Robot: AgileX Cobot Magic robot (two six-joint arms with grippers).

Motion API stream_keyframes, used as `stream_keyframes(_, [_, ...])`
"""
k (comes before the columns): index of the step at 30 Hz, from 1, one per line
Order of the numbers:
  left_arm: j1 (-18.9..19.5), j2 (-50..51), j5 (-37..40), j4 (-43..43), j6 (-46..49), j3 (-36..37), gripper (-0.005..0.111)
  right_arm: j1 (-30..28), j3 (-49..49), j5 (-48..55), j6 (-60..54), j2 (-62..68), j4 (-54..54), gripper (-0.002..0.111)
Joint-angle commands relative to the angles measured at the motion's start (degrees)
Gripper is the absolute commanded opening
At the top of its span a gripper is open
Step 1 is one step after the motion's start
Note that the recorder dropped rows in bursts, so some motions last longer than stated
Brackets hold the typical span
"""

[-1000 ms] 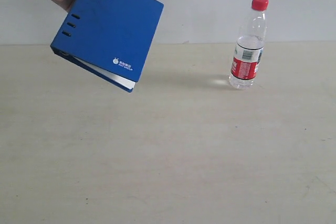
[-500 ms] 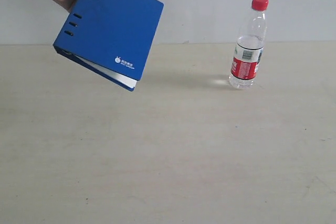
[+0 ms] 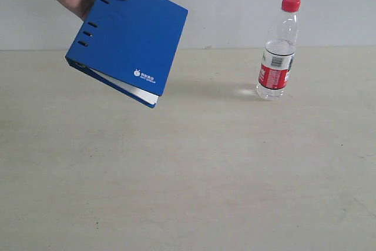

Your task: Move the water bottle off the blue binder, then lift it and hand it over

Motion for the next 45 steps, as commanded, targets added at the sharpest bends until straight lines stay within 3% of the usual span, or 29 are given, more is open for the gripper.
stream_keyframes(1, [-0.43,-0.16,-0.09,-0.80,0.46,0.18,0.108,0.05,0.00,-0.07,-0.06,-0.18,-0.23,0.001])
stream_keyframes(10, [-0.43,-0.16,-0.52,-0.27,0.46,0.18,0.107,0.05,0.00,-0.07,-0.06,-0.18,-0.23,0.001])
stream_keyframes(13, [-0.43,-0.16,0.10,-0.27,0.46,0.18,0.099,0.05,0.00,-0.07,-0.06,-0.18,-0.23,0.001])
stream_keyframes(16, [-0.43,-0.16,1.76,-0.27,0.46,0.18,0.070,0.05,0.00,-0.07,-0.06,-0.18,-0.23,0.001])
stream_keyframes(19, [-0.43,-0.16,3.86,-0.27,0.46,0.18,0.017,0.05,0.00,-0.07,-0.06,-0.18,-0.23,0.001])
stream_keyframes(20, [-0.43,-0.16,4.63,0.71,1.13,0.18,0.006,0.05,0.00,-0.07,-0.06,-0.18,-0.23,0.001])
stream_keyframes(45, [-0.43,-0.16,4.63,0.31,0.66,0.18,0.004,0.05,0.00,-0.08,-0.04,-0.18,-0.23,0.001])
